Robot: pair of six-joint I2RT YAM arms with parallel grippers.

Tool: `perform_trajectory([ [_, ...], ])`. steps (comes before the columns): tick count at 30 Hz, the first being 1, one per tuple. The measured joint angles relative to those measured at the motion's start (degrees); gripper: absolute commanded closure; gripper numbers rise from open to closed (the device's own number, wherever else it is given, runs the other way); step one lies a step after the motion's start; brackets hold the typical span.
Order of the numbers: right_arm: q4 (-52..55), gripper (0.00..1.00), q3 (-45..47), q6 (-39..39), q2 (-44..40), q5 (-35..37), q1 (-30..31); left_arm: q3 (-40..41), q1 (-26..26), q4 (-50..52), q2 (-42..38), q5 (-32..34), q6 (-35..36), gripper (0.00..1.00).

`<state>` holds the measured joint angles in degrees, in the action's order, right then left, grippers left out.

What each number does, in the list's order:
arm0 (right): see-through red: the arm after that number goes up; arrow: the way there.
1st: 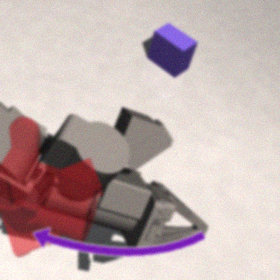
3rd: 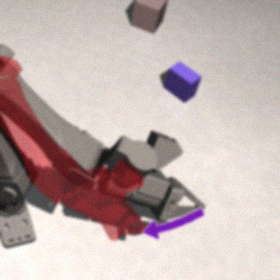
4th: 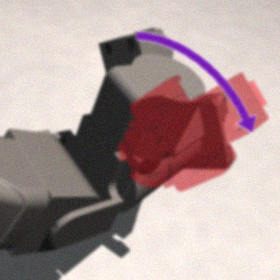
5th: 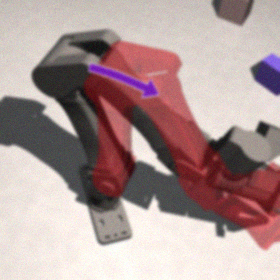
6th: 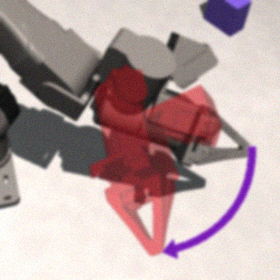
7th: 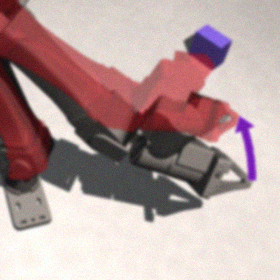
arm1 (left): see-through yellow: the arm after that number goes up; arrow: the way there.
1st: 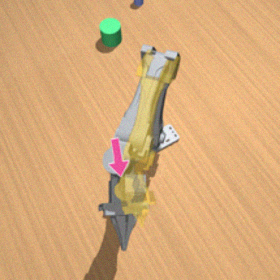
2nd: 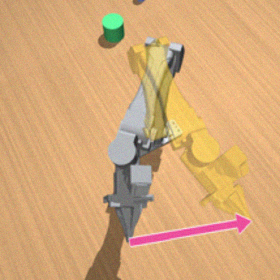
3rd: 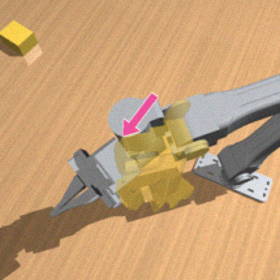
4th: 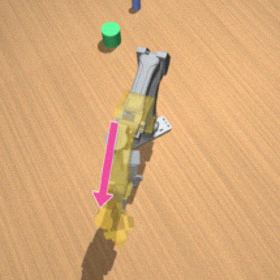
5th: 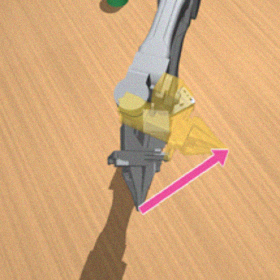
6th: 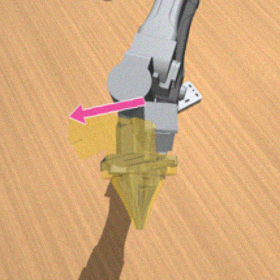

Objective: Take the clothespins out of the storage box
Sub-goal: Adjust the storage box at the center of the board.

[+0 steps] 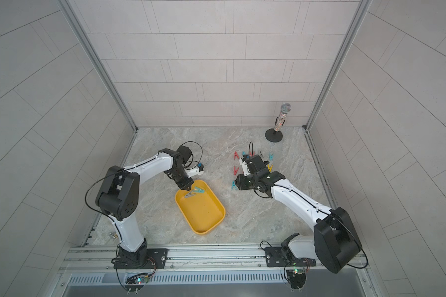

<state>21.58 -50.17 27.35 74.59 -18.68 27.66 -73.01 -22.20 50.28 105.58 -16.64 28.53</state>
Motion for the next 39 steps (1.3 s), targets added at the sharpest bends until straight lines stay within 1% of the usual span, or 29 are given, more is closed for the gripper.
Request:
perform_trajectory([
  [1, 0.0, 0.66, 0.0, 0.0, 0.0, 0.0, 0.2, 0.4, -0.4, -1.1, -0.5, 0.8, -0.2, 0.94],
  [6, -0.4, 0.66, 0.0, 0.1, 0.0, 0.7, 2.0, 1.6, -1.1, -4.1, -1.9, 2.7, -1.0, 0.66],
  [9, -0.4, 0.66, 0.0, -0.1, 0.0, 1.3, 3.4, 1.7, -1.1, -5.0, -2.9, 3.1, -1.0, 0.55],
  [13, -0.4, 0.65, 0.0, -0.8, 0.0, 2.1, 5.5, 1.5, -1.1, -4.8, -4.4, 3.7, -1.1, 0.46],
  [17, -0.4, 0.65, -0.8, -2.2, 0.0, 2.6, 7.7, -0.3, -0.3, -3.1, -6.9, 3.7, -1.4, 0.41],
  [19, -0.3, 0.65, -1.9, -3.3, 0.4, 2.9, 9.2, -2.5, 1.1, -1.7, -8.9, 3.0, -1.8, 0.39],
  [23, 0.2, 0.66, -6.0, -5.3, 2.4, 3.5, 12.8, -6.3, 6.3, -0.2, -13.8, 1.4, -3.5, 0.35],
  [27, 0.2, 0.66, -10.2, -7.2, 5.7, 3.9, 16.2, -6.8, 13.2, 0.8, -19.0, -1.6, -6.6, 0.29],
  [30, 0.7, 0.65, -13.5, -8.9, 9.9, 4.2, 18.8, -5.6, 18.3, 0.9, -21.7, -3.6, -9.1, 0.26],
  [34, 1.9, 0.65, -18.6, -11.2, 17.2, 4.6, 22.4, -0.8, 24.3, 0.0, -23.8, -5.0, -12.4, 0.26],
  [37, 2.7, 0.65, -22.4, -12.6, 22.6, 5.2, 24.8, 3.9, 27.5, -1.9, -23.9, -5.0, -15.2, 0.25],
  [39, 3.4, 0.66, -24.7, -13.1, 25.7, 6.2, 26.1, 6.2, 28.7, -2.6, -23.7, -4.3, -16.4, 0.25],
])
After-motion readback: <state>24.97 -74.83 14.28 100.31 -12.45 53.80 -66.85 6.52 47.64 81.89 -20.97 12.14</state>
